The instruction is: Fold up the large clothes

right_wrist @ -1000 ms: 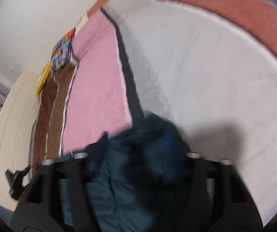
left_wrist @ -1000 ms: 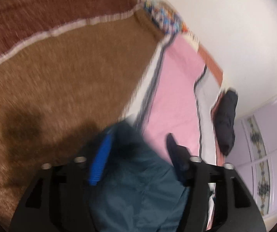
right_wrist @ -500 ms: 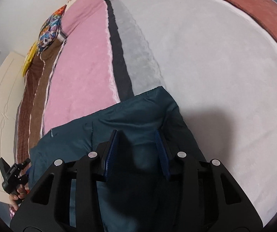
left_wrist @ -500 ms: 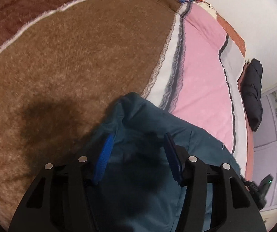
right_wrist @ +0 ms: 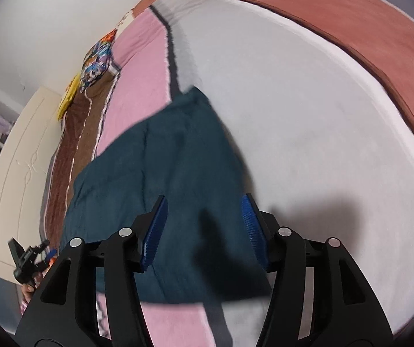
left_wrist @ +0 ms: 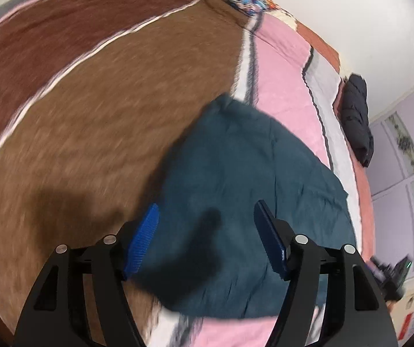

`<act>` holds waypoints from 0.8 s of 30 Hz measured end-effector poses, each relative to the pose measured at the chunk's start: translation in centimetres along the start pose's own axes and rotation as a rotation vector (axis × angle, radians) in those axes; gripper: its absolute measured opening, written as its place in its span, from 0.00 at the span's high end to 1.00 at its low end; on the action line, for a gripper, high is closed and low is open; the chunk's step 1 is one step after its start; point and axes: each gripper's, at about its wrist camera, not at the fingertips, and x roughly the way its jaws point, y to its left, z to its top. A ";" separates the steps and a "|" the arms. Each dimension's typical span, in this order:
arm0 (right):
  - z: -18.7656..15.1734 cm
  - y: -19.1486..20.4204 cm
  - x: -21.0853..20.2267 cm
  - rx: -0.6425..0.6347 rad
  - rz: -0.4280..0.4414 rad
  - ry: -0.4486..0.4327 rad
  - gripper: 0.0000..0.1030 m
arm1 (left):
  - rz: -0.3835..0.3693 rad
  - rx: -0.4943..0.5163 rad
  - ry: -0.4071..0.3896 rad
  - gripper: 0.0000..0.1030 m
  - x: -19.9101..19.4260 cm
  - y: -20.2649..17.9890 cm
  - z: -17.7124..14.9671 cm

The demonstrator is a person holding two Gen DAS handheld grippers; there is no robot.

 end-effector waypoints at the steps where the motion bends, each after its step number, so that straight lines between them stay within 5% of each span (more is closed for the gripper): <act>1: -1.1 -0.6 -0.8 0.014 0.002 0.003 0.44 | -0.010 -0.030 -0.003 0.34 -0.7 0.7 -0.9; 9: -8.0 -2.0 -2.6 0.114 0.074 0.051 0.35 | -0.100 -0.185 0.017 0.26 -0.6 2.5 -6.4; 17: -9.6 -1.3 0.1 0.205 0.163 0.053 0.26 | -0.124 -0.347 0.043 0.24 4.2 3.5 -6.9; 24: -9.2 -0.6 2.6 0.229 0.117 0.045 0.23 | -0.154 -0.405 0.001 0.21 6.7 4.3 -6.5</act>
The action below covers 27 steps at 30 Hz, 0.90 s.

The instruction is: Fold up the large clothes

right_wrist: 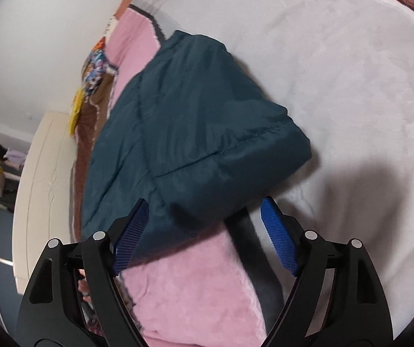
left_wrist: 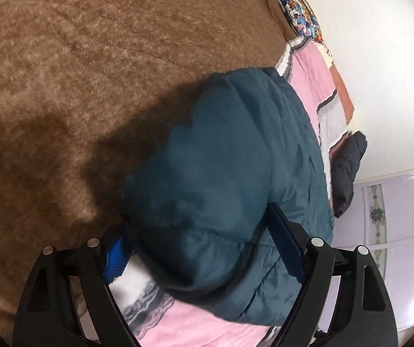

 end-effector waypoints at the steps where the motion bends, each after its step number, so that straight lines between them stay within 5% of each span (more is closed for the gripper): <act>1: 0.1 -0.1 0.5 0.013 -0.011 0.001 0.23 | -0.007 -0.003 -0.004 0.26 0.0 0.0 -0.1; 4: 0.5 -0.7 1.1 0.043 -0.027 -0.033 0.28 | -0.025 0.032 -0.019 0.51 -0.4 -0.5 -0.2; 5: 0.8 -0.8 1.2 0.057 -0.026 -0.045 0.37 | -0.033 0.047 -0.021 0.62 -0.6 -0.7 -0.3; 8: 1.3 -1.1 1.2 0.064 -0.012 -0.054 0.64 | -0.035 0.087 -0.036 0.74 -1.6 -1.7 -0.6; 12: 1.1 -0.5 -0.4 0.014 -0.002 -0.069 0.79 | -0.026 0.136 -0.064 0.78 -3.4 -3.2 -1.4; 18: -0.8 0.3 -4.8 -0.063 -0.002 -0.089 0.80 | -0.043 0.190 -0.057 0.79 -7.2 -2.8 -4.0; 27: -7.5 -2.4 -8.1 -0.149 -0.086 -0.032 0.80 | -0.008 0.121 -0.003 0.78 -10.0 2.9 -9.1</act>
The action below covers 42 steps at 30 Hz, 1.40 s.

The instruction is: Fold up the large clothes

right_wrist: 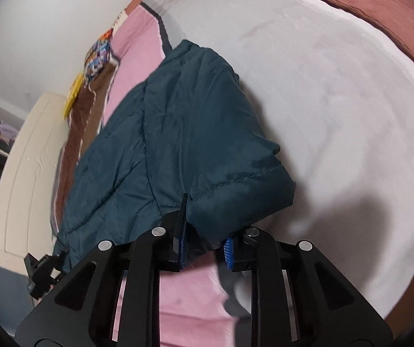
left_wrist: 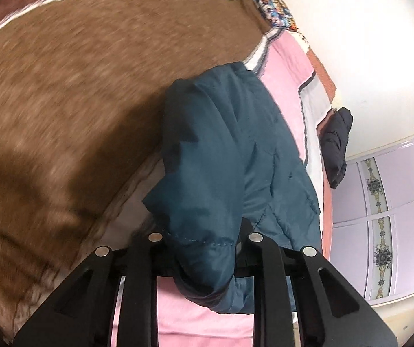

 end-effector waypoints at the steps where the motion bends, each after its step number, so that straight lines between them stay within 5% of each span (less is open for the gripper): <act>1: -0.4 -0.2 0.1 -0.012 -0.010 0.005 0.80 | 0.010 -0.004 0.005 0.78 0.0 0.5 -0.5; 6: -1.5 -1.1 1.6 -0.026 -0.044 0.032 0.78 | 0.067 0.019 -0.001 0.74 1.0 1.4 -1.2; 10: -1.0 -1.5 2.4 -0.003 -0.059 0.058 0.73 | 0.142 0.063 -0.005 0.63 1.3 0.8 -1.2; 14: -0.2 -1.7 2.3 -0.002 -0.084 0.100 0.56 | 0.238 0.067 -0.021 0.44 1.1 0.2 -1.0; 18: 0.2 -2.5 1.3 -0.023 -0.094 0.150 0.47 | 0.271 0.021 -0.029 0.38 -0.2 0.6 -1.1; 23: 1.0 -4.0 -2.1 -0.071 -0.142 0.141 0.47 | 0.294 0.017 -0.055 0.38 -3.2 0.8 -2.1; 25: 1.6 -4.1 -3.6 -0.103 -0.168 0.111 0.59 | 0.305 0.040 -0.077 0.39 -4.5 0.4 -2.7; 26: 1.9 -4.1 -4.1 -0.114 -0.177 0.101 0.74 | 0.303 0.057 -0.089 0.39 -5.2 0.2 -2.9; 27: 2.2 -3.8 -4.4 -0.133 -0.187 0.098 0.84 | 0.297 0.072 -0.096 0.40 -5.7 -0.1 -3.1; 29: 2.7 -2.8 -4.6 -0.175 -0.190 0.085 0.96 | 0.278 0.120 -0.118 0.58 -6.5 -1.1 -3.4; 34: 2.6 3.4 -3.5 -0.323 -0.112 0.055 0.98 | 0.233 0.243 -0.106 0.90 -6.6 -3.3 -4.2; 42: 1.4 16.4 2.2 -0.553 0.000 0.084 0.98 | 0.044 0.347 0.029 0.95 -3.1 -6.7 -6.5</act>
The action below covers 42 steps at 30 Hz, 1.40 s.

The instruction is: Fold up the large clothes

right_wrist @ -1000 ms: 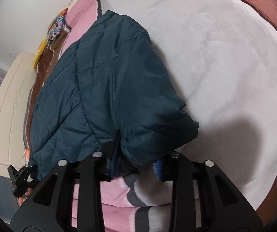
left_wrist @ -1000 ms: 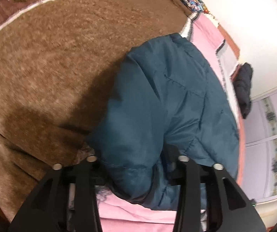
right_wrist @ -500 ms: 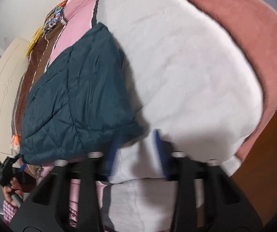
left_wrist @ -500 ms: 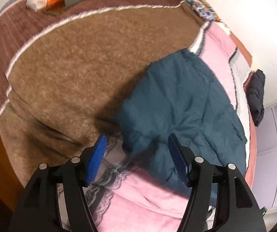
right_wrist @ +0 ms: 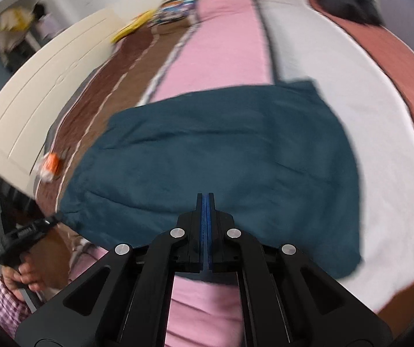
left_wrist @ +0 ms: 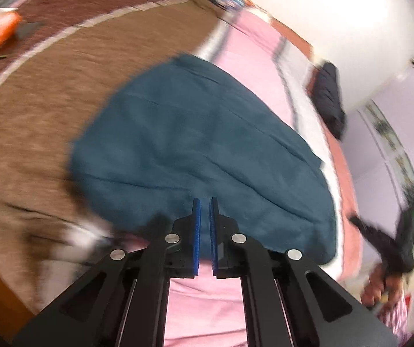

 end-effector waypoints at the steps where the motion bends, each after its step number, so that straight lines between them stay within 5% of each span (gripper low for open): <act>1: 0.7 1.2 0.9 -0.025 -0.001 0.004 0.98 | -0.024 0.027 0.020 0.95 0.6 -0.8 -0.3; 8: 6.3 7.2 9.2 -0.104 -0.016 0.099 0.98 | -0.098 0.166 0.066 0.95 2.6 -3.0 -0.9; 18: 6.8 5.1 20.5 -0.016 -0.094 0.294 1.00 | -0.002 -0.014 0.038 0.94 0.3 6.1 -0.8; 21: 6.4 4.7 21.1 -0.003 -0.094 0.298 1.00 | -0.052 -0.092 0.054 0.86 0.2 7.8 -0.3; 23: 6.3 5.1 21.3 -0.019 -0.113 0.291 1.00 | -0.103 -0.134 0.063 0.60 0.1 8.2 -0.1; 26: 6.3 5.7 21.3 -0.031 -0.152 0.289 1.00 | -0.148 -0.154 0.050 0.43 -0.9 7.9 0.4; 33: 6.5 6.7 18.8 -0.025 -0.150 0.231 1.00 | -0.157 -0.105 -0.029 0.36 -4.4 8.2 -0.5; 37: 4.9 8.0 14.0 -0.057 -0.095 0.150 1.00 | -0.123 -0.238 -0.089 0.22 -4.9 10.5 -0.9; 42: -0.8 8.8 10.1 -0.076 -0.011 0.181 1.00 | -0.114 -0.400 -0.085 0.20 -3.1 12.8 -0.4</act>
